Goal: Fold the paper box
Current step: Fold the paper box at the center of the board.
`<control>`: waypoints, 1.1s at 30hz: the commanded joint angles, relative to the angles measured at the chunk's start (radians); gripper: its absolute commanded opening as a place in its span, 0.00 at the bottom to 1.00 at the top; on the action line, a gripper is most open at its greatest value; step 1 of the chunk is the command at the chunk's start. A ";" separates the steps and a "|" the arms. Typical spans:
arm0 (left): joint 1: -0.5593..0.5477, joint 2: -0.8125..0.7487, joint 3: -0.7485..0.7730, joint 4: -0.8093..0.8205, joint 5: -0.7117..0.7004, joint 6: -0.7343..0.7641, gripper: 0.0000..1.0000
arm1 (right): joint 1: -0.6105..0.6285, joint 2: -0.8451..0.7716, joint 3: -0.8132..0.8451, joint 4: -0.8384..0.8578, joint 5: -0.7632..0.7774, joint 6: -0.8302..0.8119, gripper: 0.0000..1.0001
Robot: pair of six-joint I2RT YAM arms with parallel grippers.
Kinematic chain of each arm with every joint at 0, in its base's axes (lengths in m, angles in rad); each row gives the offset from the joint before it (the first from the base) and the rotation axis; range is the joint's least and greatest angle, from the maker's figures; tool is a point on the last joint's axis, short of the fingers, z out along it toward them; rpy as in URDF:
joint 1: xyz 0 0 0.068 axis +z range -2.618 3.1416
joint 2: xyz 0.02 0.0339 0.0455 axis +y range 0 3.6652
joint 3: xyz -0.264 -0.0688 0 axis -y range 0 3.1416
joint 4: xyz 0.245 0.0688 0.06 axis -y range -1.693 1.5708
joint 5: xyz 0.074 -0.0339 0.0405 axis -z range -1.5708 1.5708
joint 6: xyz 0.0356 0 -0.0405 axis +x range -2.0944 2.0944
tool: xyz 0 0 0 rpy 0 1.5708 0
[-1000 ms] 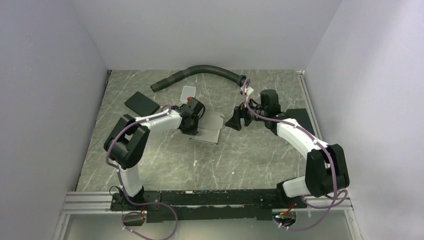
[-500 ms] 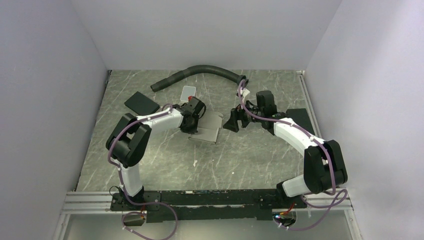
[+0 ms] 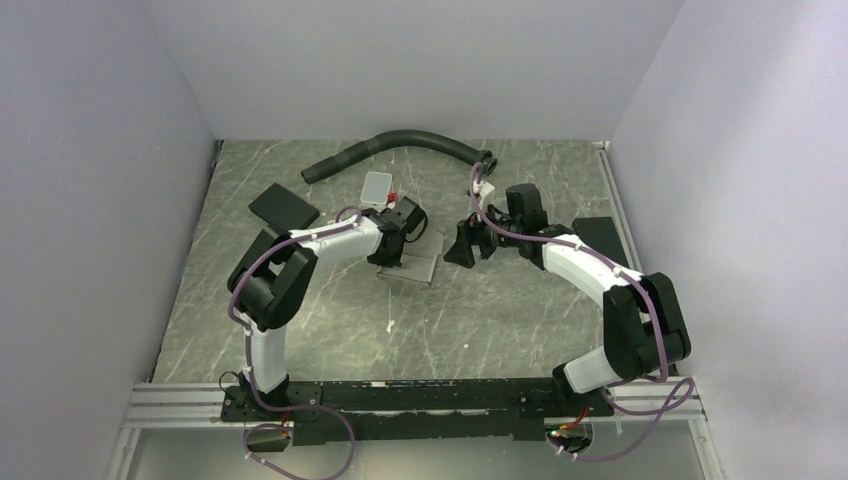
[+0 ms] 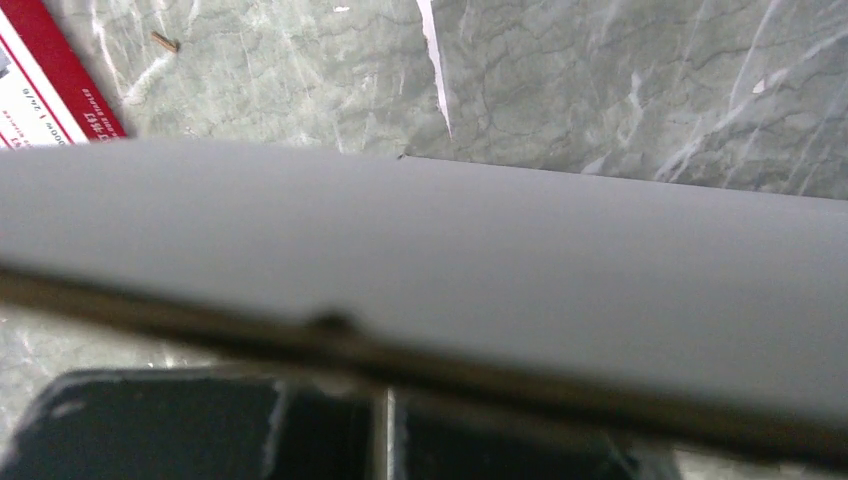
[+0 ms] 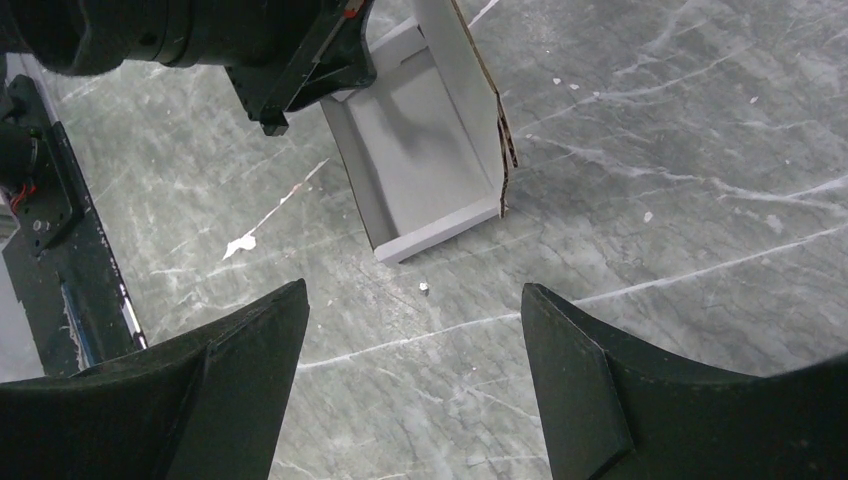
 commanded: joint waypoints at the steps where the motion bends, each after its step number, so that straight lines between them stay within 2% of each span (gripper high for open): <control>1: -0.012 0.054 0.017 -0.048 -0.094 0.007 0.01 | 0.002 0.013 0.040 0.000 0.013 -0.008 0.81; 2: -0.011 0.054 0.012 -0.039 -0.079 0.014 0.02 | 0.002 0.014 0.042 -0.001 0.012 -0.009 0.81; 5: -0.012 0.045 0.010 -0.026 -0.041 0.016 0.19 | 0.002 0.014 0.042 -0.002 0.011 -0.009 0.82; 7: -0.011 0.030 0.008 -0.015 -0.015 0.013 0.27 | 0.002 0.015 0.042 -0.003 0.011 -0.009 0.82; 10: -0.008 0.003 0.007 -0.007 0.004 0.009 0.31 | 0.001 0.013 0.044 -0.004 0.009 -0.009 0.82; 23: 0.022 -0.078 -0.014 0.024 0.060 0.000 0.34 | 0.002 0.018 0.045 -0.007 0.002 -0.009 0.82; 33: 0.106 -0.130 -0.087 0.113 0.223 -0.012 0.34 | 0.003 0.019 0.045 -0.009 -0.001 -0.012 0.82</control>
